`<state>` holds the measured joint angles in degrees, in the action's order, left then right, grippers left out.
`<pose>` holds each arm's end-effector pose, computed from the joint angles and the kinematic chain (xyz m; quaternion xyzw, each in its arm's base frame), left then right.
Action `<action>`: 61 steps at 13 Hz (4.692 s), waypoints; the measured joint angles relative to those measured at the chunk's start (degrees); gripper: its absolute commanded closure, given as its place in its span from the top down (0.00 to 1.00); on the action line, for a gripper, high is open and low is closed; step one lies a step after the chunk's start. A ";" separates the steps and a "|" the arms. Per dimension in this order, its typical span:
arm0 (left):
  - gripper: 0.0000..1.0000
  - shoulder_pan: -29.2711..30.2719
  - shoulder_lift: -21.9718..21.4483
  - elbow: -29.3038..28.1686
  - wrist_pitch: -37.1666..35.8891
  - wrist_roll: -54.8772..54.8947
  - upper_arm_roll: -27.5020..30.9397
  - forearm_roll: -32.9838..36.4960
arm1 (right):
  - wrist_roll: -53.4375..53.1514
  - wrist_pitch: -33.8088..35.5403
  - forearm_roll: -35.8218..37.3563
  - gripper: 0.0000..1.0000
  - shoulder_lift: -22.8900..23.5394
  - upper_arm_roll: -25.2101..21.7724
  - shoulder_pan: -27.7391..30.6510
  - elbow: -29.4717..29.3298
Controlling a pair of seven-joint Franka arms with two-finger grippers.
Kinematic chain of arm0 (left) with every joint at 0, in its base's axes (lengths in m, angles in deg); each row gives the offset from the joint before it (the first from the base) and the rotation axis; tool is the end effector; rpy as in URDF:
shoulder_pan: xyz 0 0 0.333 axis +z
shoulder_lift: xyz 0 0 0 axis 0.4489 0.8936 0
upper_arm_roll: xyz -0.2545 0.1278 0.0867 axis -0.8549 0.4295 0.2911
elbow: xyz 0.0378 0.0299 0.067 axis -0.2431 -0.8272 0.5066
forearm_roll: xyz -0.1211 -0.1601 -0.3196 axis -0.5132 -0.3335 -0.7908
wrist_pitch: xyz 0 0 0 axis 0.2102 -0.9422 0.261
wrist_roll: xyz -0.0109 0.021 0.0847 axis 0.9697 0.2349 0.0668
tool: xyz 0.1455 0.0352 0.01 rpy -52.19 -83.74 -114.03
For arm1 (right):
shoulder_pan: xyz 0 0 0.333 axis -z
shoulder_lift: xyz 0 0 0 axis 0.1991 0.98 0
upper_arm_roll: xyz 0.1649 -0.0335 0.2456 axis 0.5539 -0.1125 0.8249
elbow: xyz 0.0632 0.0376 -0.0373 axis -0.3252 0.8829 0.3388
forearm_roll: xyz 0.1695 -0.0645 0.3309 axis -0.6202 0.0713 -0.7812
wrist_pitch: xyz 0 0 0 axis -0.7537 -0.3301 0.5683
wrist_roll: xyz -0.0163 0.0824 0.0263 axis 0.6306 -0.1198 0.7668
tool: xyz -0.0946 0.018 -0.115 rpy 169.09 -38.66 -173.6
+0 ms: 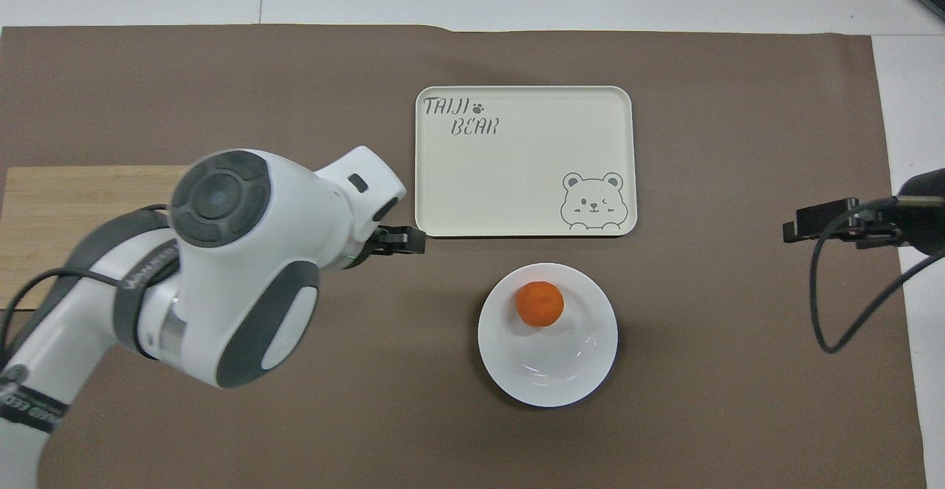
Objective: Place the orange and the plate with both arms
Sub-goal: 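Release the orange onto the plate and withdraw the left gripper, then return the left gripper while the right gripper reaches the plate rim, then grip the plate rim with the right gripper and slide it onto the tray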
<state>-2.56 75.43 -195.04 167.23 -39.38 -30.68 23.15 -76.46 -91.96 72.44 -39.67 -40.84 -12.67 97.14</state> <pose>0.4968 -0.2779 0.4303 0.9960 -0.0494 0.0166 0.0720 0.5136 -0.0038 0.5226 -0.9956 0.0401 0.0169 0.0829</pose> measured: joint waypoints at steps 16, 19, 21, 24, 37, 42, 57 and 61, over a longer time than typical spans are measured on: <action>1.00 29.18 -5.11 19.00 -23.50 27.94 0.23 6.91 | 21.87 -29.35 -26.94 1.00 7.38 0.68 -7.80 30.94; 1.00 29.34 -1.94 23.33 -26.26 27.94 0.17 6.91 | 25.88 -29.04 -31.95 1.00 7.00 0.67 -7.83 34.41; 1.00 29.35 -1.19 23.90 -26.91 27.94 0.10 6.92 | 26.19 -28.43 -32.88 1.00 5.99 0.68 -8.24 36.25; 1.00 29.36 -1.42 23.69 -27.18 24.54 -0.05 6.94 | 26.19 -28.00 -34.96 1.00 3.67 0.69 -9.04 39.22; 1.00 29.49 -1.88 23.35 -28.49 22.22 -0.41 6.94 | 25.66 -29.33 -40.73 0.05 2.15 0.65 -10.60 44.36; 1.00 29.49 -1.91 23.35 -28.49 22.22 -0.51 6.94 | 20.62 -29.46 -41.02 0.00 2.27 0.64 -10.60 44.39; 1.00 29.49 -1.91 23.35 -28.49 22.22 -0.51 6.94 | 26.13 -22.22 -50.98 0.00 4.77 0.43 -7.70 37.75; 1.00 29.49 -1.92 23.35 -28.49 22.22 -0.51 6.94 | 27.69 -21.87 -54.55 0.00 6.21 0.47 -7.61 35.27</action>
<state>26.92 73.52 -171.69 138.74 -17.17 -31.19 30.09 -48.76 -113.83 17.89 -33.46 -40.37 -20.28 132.40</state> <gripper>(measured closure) 0.000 0.952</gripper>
